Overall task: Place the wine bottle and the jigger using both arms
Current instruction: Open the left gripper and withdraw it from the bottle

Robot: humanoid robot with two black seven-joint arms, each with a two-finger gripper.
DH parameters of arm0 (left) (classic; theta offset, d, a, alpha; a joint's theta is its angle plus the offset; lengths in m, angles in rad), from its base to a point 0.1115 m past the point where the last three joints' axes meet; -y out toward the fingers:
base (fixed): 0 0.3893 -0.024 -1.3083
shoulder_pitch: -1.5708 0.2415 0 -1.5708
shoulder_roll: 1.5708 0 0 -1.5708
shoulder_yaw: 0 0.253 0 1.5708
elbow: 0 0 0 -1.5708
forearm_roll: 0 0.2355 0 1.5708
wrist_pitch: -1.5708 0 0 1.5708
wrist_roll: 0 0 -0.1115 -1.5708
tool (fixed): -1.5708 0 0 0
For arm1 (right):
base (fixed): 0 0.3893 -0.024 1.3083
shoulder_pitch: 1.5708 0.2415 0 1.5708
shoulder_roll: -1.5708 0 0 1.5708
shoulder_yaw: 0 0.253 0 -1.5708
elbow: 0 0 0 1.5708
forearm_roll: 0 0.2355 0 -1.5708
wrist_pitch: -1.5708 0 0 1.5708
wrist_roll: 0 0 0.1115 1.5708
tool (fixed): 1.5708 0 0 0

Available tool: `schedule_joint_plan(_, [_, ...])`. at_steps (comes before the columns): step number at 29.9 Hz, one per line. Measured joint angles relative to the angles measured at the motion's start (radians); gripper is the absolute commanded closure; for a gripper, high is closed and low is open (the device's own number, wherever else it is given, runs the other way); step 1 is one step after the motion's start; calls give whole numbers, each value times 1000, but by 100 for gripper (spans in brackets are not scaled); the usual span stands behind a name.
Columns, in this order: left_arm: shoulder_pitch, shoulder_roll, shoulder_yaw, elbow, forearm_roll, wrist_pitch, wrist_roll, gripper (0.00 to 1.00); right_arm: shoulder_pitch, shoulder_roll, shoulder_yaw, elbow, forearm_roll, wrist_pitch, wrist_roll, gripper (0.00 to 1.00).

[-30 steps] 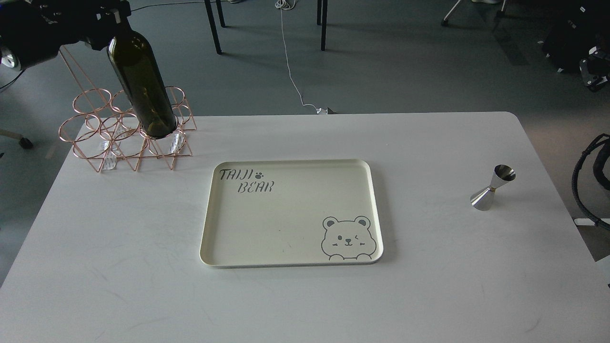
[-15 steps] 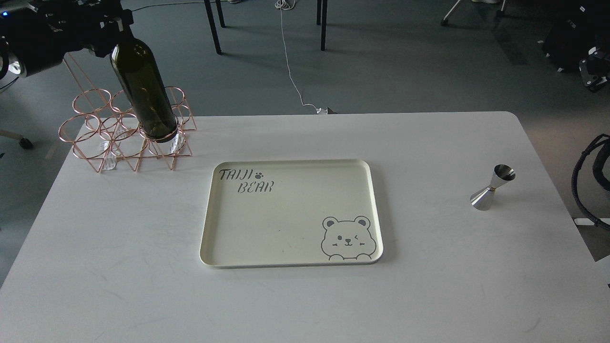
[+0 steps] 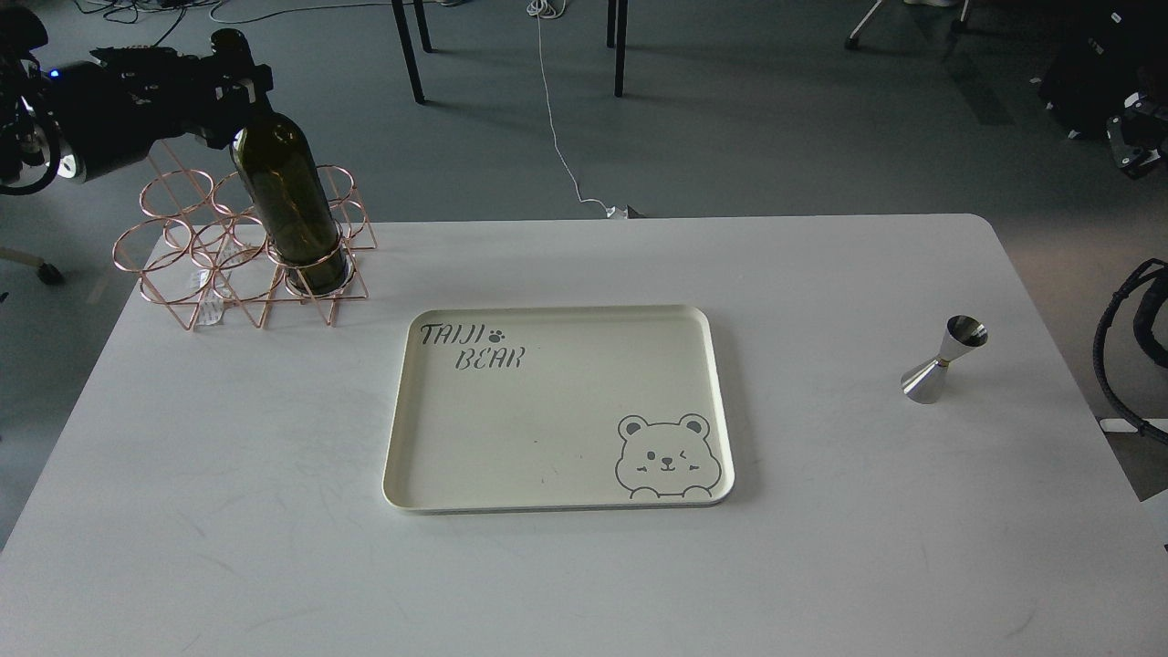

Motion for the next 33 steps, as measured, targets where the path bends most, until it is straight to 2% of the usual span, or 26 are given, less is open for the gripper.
schedule_joint_plan(10, [34,-6,2,10,-20,0,-10,66,0,0,0,0,0,0,0,4])
schedule_joint_plan(13, [40,-10,2,22,-22,0,-12,42,0,0,0,0,0,0,0,4])
schedule_joint_plan(21, [43,-28,0,51,-23,1,-11,39,-1,0,0,0,0,0,0,4])
schedule_joint_plan(22, [43,-29,0,52,-23,1,-11,37,-1,0,0,0,0,0,0,4])
schedule_joint_plan(25, [43,-31,-3,52,-24,1,-11,20,-1,0,0,0,0,0,0,4])
schedule_joint_plan(29, [32,-40,-19,50,-107,1,-9,5,-1,0,0,-1,0,0,0,4])
schedule_joint_plan(33, [11,-25,-22,51,-324,1,-5,2,0,0,0,-2,0,0,0,4])
